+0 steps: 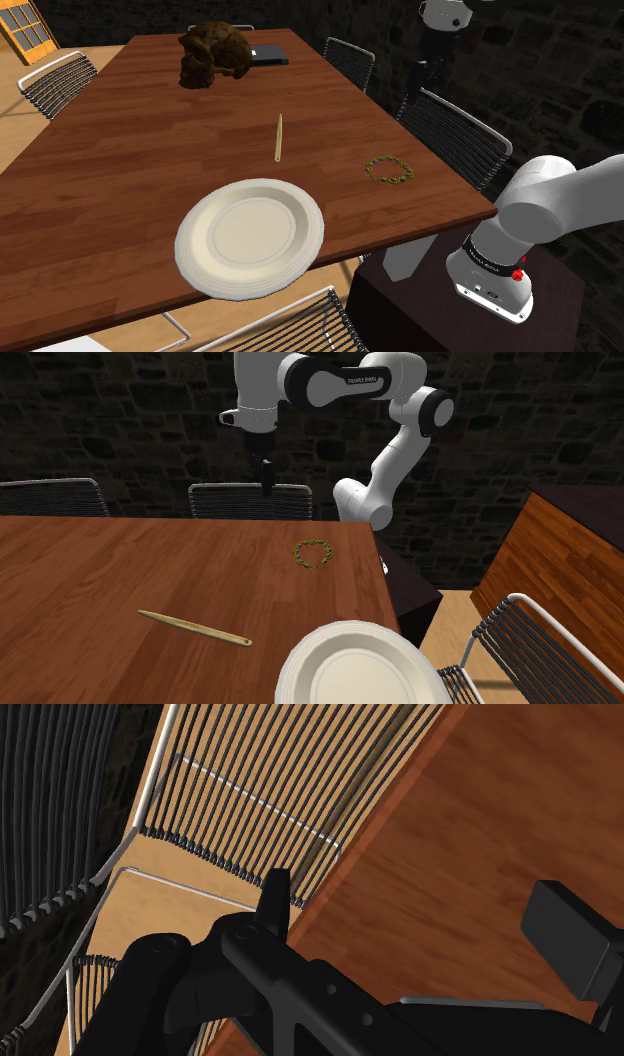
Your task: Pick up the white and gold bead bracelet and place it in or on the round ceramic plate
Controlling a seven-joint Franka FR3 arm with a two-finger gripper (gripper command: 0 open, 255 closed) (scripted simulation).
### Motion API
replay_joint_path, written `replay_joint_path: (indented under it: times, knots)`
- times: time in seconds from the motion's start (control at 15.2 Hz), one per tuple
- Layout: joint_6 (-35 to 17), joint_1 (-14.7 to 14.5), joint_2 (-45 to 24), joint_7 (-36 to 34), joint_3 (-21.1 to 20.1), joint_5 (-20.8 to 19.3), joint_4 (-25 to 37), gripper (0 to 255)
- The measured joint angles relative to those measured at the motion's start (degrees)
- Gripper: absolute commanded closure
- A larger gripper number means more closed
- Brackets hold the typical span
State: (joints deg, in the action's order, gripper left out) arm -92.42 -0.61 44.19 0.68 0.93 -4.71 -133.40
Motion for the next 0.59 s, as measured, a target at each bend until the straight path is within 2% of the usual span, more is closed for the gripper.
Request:
replay_joint_path:
  times: [0.2, 0.59]
  knots:
    - [0.16, -0.21, 0.58, -2.19, -1.4, 1.09, -1.03, 0]
    - [1.04, -1.72, 3.23, -13.34, -8.75, 7.41, -5.26, 0]
